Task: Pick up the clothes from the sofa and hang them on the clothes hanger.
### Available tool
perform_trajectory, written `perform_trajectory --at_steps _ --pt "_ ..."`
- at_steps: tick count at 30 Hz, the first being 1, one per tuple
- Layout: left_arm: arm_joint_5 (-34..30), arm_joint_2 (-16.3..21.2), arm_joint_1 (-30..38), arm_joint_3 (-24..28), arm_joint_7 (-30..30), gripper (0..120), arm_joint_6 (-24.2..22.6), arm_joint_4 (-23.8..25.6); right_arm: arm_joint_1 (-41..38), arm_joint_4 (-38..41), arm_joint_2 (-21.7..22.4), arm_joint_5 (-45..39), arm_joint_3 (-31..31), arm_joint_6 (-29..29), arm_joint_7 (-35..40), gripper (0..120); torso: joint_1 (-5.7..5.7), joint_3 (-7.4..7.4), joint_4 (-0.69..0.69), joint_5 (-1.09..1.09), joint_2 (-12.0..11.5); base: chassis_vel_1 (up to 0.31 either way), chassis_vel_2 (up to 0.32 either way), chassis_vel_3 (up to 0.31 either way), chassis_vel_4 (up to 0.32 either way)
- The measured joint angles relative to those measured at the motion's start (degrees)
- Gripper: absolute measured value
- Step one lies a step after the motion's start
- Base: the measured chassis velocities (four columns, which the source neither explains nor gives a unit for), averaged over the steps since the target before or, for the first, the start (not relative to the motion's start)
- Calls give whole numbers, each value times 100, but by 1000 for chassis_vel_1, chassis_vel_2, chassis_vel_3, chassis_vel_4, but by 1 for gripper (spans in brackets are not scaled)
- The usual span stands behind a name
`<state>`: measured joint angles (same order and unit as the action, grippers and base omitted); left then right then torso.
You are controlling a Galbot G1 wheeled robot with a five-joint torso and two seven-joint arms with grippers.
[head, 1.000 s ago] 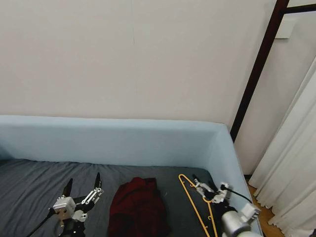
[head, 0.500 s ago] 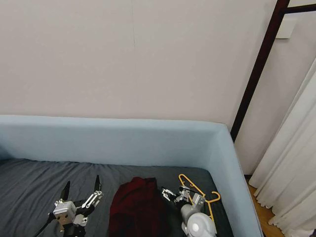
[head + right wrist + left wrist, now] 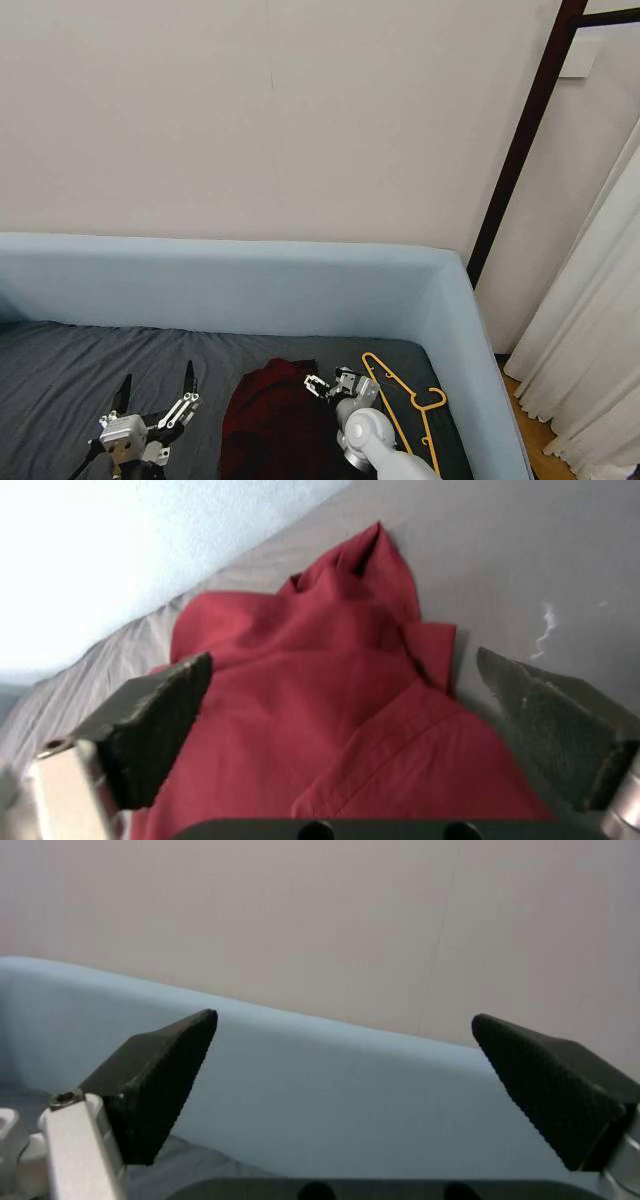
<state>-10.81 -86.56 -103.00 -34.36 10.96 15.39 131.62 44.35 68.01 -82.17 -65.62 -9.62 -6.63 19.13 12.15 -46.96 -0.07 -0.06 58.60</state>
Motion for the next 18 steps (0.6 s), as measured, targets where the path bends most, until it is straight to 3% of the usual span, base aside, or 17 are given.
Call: perform_trajectory --at_steps 8,13,17,18 --pt "76 -134 -7 67 0 100 22 -12 112 -324 -236 297 -25 20 -322 78 0 0 1 1 0 0 0 0 0" --pt "105 -173 13 122 9 100 22 -38 169 -366 -274 443 -21 21 -395 61 0 0 1 1 0 0 0 0 0" --pt "109 -174 52 156 20 100 23 -91 224 -320 -192 594 -49 43 -479 41 0 0 0 1 0 0 0 0 0" --pt "109 -174 52 156 20 100 23 -91 224 -320 -192 594 -49 43 -479 41 0 0 0 1 0 0 0 0 0"
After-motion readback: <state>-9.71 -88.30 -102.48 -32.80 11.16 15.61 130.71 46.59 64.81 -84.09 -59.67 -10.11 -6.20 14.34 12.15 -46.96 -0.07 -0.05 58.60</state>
